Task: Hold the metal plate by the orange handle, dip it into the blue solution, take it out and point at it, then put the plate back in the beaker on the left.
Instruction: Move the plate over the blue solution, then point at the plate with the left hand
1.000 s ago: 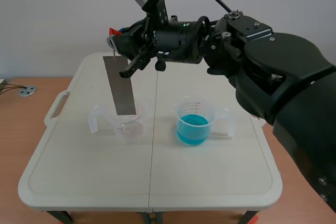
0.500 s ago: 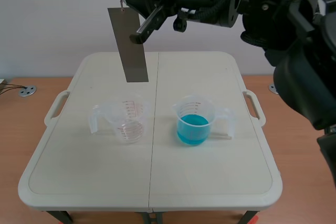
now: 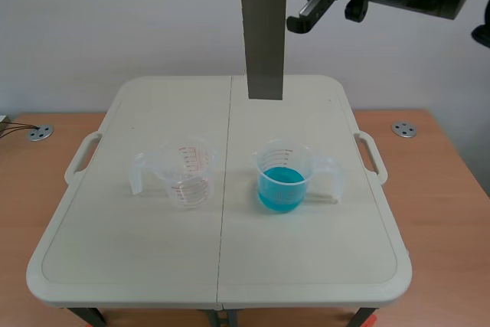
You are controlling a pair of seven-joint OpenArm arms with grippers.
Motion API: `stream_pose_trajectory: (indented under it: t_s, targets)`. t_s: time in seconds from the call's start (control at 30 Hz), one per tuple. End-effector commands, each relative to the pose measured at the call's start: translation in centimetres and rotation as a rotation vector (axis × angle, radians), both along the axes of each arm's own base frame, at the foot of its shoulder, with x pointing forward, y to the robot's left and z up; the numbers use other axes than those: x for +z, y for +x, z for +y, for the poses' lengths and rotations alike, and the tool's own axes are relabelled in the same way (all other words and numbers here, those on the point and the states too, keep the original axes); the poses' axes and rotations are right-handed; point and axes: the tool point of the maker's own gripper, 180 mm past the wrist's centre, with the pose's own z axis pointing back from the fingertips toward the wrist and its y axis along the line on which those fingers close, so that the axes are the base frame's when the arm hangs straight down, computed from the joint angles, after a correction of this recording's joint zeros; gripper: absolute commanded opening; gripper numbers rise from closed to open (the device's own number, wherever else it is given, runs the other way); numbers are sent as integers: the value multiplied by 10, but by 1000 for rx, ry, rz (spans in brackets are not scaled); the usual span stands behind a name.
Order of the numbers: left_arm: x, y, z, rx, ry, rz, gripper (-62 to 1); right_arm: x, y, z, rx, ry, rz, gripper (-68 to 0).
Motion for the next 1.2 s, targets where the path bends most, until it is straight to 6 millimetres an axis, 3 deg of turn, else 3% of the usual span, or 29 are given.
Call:
stream_pose_trajectory:
  t_s: [0.0, 0.27, 0.4, 0.73, 0.97, 1.17]
  targets:
    - [14, 23, -12, -29, -31, -76, -581, 9, 0, -10, -7, 16, -20, -662]
    - [59, 112, -23, -9, -121, -327, -582, 11, -2, -49, -43, 25, 1, -662]
    - [81, 141, -43, -67, -195, -402, -582, 11, 0, -58, -64, 14, 2, -662]
    - [111, 179, -122, -251, -350, -489, -582, 3, 2, -58, -61, 19, 27, -662]
    - [115, 204, -168, -293, -424, -509, -582, -6, 3, -55, -49, 22, 53, -662]
    - [99, 219, -201, -333, -428, -493, -582, -6, 1, -51, -35, 27, 54, -662]
